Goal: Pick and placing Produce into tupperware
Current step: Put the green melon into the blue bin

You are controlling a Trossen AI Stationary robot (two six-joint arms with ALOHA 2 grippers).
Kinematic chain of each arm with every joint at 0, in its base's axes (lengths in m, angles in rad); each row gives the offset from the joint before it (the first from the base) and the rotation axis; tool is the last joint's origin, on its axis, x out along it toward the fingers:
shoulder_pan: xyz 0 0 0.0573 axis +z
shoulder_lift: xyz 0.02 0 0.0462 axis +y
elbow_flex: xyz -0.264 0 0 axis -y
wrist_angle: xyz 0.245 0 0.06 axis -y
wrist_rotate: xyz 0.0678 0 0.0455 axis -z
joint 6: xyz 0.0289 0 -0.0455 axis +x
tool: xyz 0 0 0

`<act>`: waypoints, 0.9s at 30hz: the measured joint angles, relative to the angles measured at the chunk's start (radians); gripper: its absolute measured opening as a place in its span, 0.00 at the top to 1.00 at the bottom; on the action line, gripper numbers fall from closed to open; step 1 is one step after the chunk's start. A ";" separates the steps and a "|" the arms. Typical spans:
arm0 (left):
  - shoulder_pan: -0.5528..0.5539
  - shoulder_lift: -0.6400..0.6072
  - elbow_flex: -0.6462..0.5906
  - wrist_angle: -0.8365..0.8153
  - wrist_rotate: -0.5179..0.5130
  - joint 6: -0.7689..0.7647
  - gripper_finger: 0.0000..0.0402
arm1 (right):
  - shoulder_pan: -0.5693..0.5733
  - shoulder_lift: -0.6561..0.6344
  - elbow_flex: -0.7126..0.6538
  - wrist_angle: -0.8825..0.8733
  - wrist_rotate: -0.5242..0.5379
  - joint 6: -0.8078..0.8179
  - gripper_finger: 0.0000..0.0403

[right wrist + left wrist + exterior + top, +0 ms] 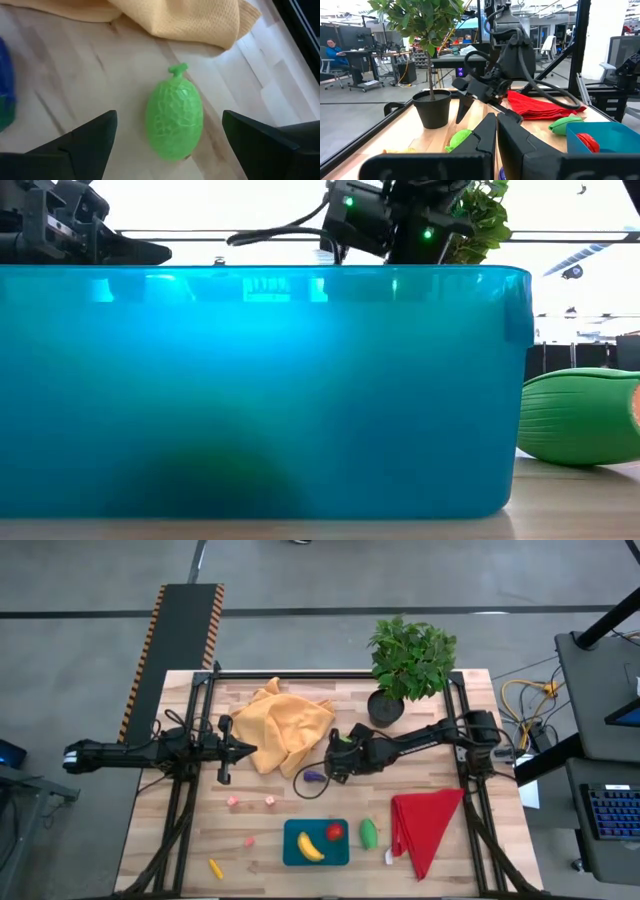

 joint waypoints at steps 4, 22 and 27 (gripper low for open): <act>0.000 0.000 0.000 0.000 0.000 0.000 1.00 | -0.018 0.000 -0.015 0.027 -0.006 -0.005 0.12; 0.000 0.000 0.000 -0.001 0.000 0.000 1.00 | -0.076 0.000 -0.137 0.212 -0.124 -0.069 0.13; 0.000 0.000 0.000 -0.002 0.000 0.000 1.00 | -0.087 -0.001 -0.157 0.236 -0.154 -0.072 0.16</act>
